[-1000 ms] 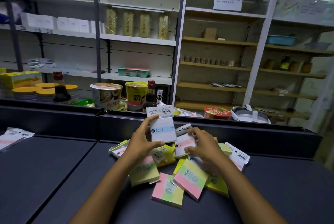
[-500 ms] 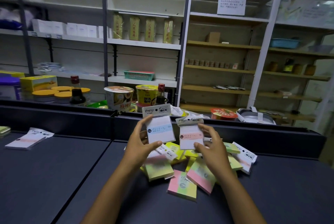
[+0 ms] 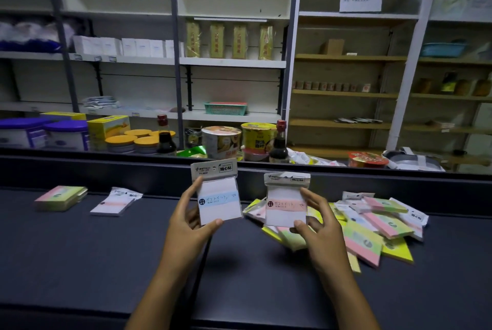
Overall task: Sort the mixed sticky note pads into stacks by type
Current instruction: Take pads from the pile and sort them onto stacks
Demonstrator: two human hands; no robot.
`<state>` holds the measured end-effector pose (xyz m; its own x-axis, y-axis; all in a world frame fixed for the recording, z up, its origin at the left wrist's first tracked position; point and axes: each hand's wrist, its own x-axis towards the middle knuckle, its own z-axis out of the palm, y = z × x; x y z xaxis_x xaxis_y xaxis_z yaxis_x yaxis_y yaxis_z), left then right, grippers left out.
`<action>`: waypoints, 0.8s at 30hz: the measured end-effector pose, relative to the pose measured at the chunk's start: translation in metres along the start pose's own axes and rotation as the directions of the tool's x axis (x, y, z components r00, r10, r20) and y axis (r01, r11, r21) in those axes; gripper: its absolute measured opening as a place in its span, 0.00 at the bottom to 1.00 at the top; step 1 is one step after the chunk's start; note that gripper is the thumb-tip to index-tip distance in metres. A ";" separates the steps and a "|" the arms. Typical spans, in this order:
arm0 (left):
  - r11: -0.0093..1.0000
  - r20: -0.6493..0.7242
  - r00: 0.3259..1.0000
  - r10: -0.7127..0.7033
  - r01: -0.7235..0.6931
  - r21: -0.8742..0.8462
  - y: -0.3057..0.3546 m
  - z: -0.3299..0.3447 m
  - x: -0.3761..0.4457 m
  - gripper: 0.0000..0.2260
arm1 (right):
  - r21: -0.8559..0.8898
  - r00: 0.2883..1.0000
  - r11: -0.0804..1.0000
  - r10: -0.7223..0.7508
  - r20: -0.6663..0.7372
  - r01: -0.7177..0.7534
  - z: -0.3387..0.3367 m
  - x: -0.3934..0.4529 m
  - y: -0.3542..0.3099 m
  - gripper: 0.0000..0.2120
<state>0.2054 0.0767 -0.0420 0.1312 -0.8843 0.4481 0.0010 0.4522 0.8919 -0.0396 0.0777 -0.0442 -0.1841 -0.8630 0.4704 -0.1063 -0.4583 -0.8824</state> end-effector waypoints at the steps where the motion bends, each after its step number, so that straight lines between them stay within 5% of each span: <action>1: 1.000 -0.002 1.000 -0.005 0.005 0.007 0.001 -0.012 -0.002 0.38 | 0.011 1.000 1.000 -0.001 0.006 0.000 0.010 -0.005 -0.001 0.30; 24: 0.987 -0.204 0.979 -0.018 0.050 0.153 0.037 -0.169 -0.060 0.37 | 0.169 0.967 0.985 -0.017 0.256 -0.028 0.154 -0.049 -0.026 0.28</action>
<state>0.3648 0.1661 -0.0461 0.3307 -0.8498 0.4105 -0.1443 0.3843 0.9119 0.1224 0.0995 -0.0458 0.0739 -0.8809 0.4675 0.0660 -0.4635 -0.8837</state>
